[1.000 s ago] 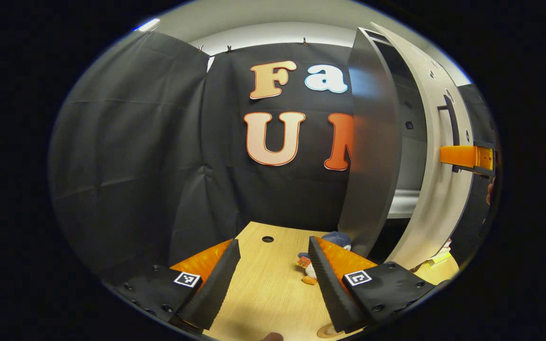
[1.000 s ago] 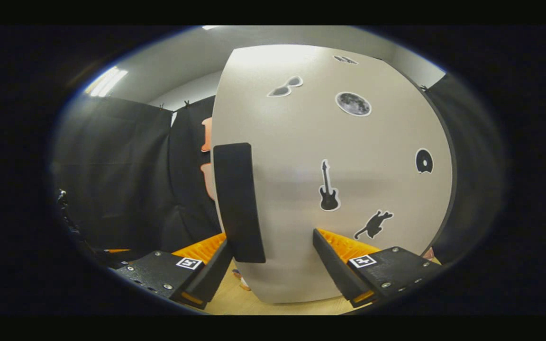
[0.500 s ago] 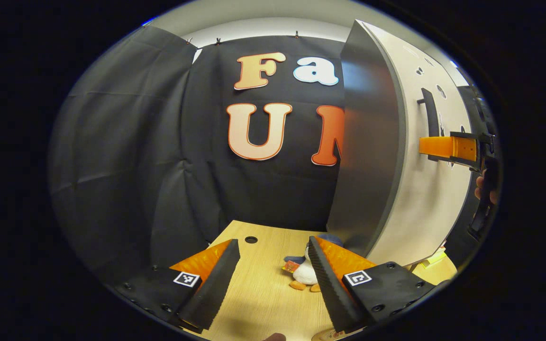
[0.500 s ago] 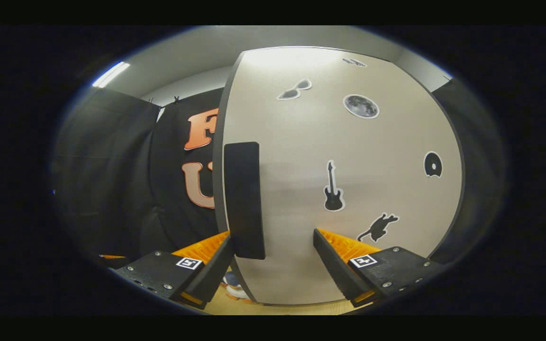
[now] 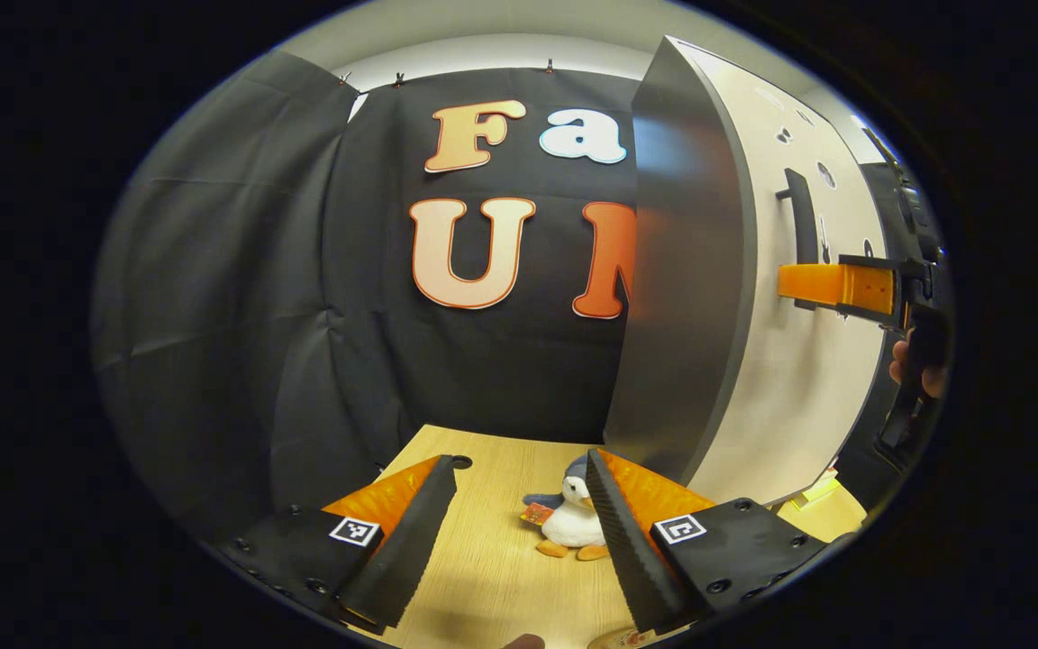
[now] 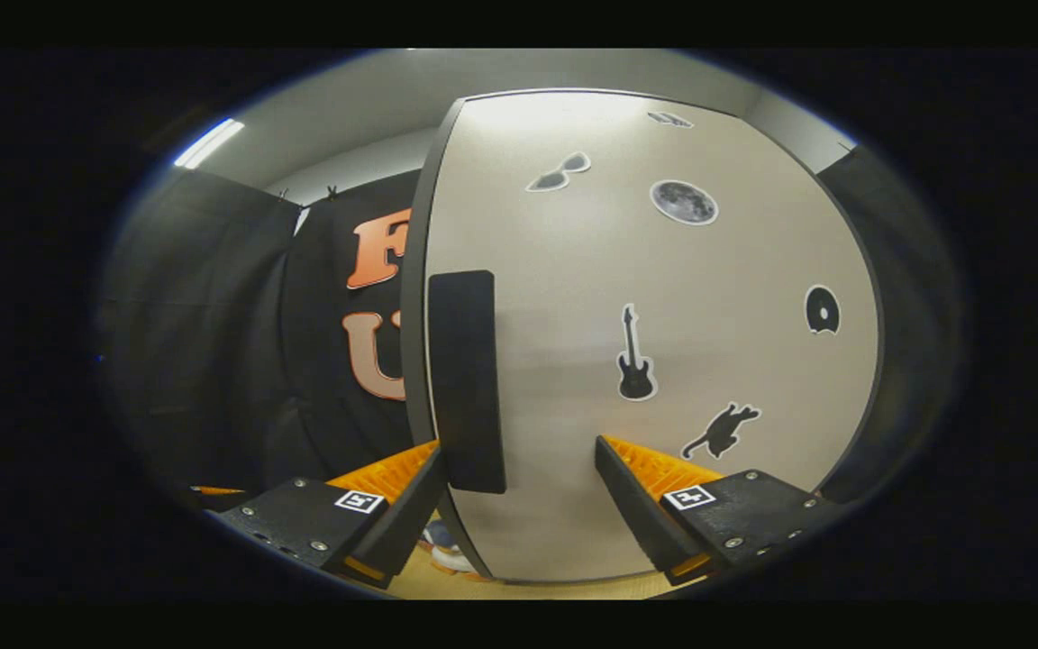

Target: Open the cabinet door with the right hand, grasp the bottle in the cabinet with the left hand and place it on the coaster, then close the cabinet door with the right hand.

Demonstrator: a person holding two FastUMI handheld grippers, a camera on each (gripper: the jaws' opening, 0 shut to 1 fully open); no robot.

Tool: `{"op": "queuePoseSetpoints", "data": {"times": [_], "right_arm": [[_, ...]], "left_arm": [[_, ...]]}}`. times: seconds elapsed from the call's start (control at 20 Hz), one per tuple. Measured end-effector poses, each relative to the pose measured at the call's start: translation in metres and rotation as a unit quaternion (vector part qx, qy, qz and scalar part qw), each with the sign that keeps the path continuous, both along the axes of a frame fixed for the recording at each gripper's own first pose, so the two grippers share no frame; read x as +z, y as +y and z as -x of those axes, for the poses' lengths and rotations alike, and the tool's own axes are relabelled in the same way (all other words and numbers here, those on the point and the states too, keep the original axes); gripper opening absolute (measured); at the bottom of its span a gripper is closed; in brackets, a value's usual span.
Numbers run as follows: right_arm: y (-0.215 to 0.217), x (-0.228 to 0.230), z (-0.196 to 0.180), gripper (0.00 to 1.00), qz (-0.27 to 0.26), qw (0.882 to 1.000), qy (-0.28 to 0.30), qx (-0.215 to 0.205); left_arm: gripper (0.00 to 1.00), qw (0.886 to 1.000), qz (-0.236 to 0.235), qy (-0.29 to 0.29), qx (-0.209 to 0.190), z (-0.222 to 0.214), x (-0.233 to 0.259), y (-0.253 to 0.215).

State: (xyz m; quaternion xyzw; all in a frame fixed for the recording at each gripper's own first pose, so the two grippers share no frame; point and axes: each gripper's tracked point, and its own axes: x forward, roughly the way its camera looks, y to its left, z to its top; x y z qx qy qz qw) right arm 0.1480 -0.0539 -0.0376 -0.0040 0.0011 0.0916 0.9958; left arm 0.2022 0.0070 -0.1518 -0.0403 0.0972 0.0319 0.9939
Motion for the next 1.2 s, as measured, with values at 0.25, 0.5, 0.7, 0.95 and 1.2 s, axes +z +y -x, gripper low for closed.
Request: {"op": "queuePoseSetpoints", "data": {"times": [0.25, 0.5, 0.7, 0.95, 1.2], "right_arm": [[-0.019, 0.015, 0.053, 0.97, -0.026, 1.000, -0.006, 0.005], [-0.075, 0.021, 0.136, 1.00, -0.005, 1.000, 0.006, -0.018], [-0.122, 0.021, 0.197, 0.97, 0.012, 0.999, 0.006, -0.046], [-0.152, 0.012, 0.252, 0.97, 0.018, 0.998, 0.011, -0.059], [-0.161, 0.010, 0.275, 0.96, 0.010, 0.998, 0.013, -0.057]], "left_arm": [[0.96, 1.000, -0.006, -0.016, 0.000, 0.030, 0.029, -0.018], [0.95, 0.999, -0.021, -0.030, -0.004, 0.077, 0.062, -0.056], [0.93, 0.999, -0.013, -0.028, -0.012, 0.117, 0.079, -0.096], [0.93, 0.999, -0.023, -0.042, -0.019, 0.155, 0.104, -0.130], [0.95, 0.998, -0.035, -0.055, -0.018, 0.181, 0.124, -0.143]]}}
